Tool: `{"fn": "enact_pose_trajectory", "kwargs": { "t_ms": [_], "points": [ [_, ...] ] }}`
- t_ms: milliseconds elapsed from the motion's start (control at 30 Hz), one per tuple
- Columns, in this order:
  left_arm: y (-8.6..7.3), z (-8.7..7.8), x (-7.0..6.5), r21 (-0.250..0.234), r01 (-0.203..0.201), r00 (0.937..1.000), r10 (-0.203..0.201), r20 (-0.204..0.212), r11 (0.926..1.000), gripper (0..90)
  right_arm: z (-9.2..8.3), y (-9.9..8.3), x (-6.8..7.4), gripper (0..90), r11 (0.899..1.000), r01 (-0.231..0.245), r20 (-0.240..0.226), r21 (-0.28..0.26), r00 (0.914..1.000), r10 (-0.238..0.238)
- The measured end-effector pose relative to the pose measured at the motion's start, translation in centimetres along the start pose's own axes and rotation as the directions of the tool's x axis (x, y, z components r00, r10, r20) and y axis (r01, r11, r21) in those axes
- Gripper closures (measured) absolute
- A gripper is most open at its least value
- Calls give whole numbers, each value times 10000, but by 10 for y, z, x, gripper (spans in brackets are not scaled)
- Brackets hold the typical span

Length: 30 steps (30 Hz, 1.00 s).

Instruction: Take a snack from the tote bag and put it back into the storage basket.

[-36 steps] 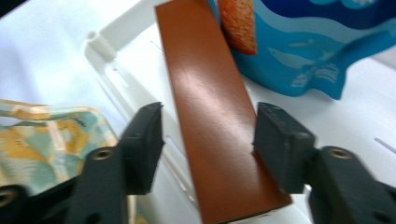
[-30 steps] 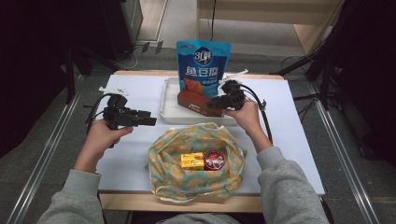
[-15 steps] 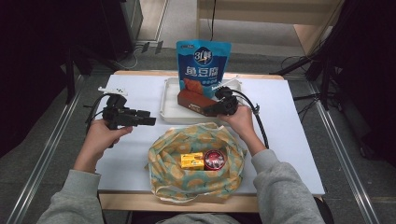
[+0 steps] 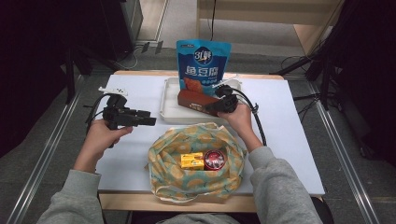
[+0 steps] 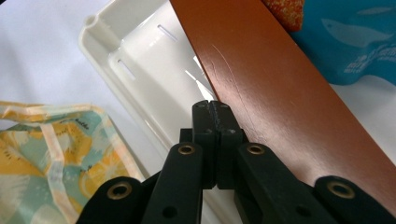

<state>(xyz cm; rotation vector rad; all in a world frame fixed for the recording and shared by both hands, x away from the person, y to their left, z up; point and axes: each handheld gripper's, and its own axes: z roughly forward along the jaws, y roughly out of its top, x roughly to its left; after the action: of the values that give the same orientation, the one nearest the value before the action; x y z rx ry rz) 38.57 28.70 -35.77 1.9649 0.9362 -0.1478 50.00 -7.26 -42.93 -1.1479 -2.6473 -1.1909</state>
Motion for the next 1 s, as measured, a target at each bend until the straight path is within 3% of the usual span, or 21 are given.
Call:
{"fn": "enact_pose_trajectory", "kwargs": {
  "t_ms": [533, 733, 1000],
  "points": [
    [0, 0, 0, 39, 2, 10000, -2, 15, 10000, 393, 8, 8, -8, 900, 9988, -347, 414, -350, 9985, 361],
    [0, 0, 1, 39, -16, 10000, 16, 28, 10000, 392, 14, 7, -14, 900, 9984, -556, 708, -45, 9959, 558],
    [-1, -1, 1, 7, 13, 10000, -13, 10, 10000, 392, 16, 8, -18, 900, 9967, -780, 828, -205, 9934, 794]
  ]
}}
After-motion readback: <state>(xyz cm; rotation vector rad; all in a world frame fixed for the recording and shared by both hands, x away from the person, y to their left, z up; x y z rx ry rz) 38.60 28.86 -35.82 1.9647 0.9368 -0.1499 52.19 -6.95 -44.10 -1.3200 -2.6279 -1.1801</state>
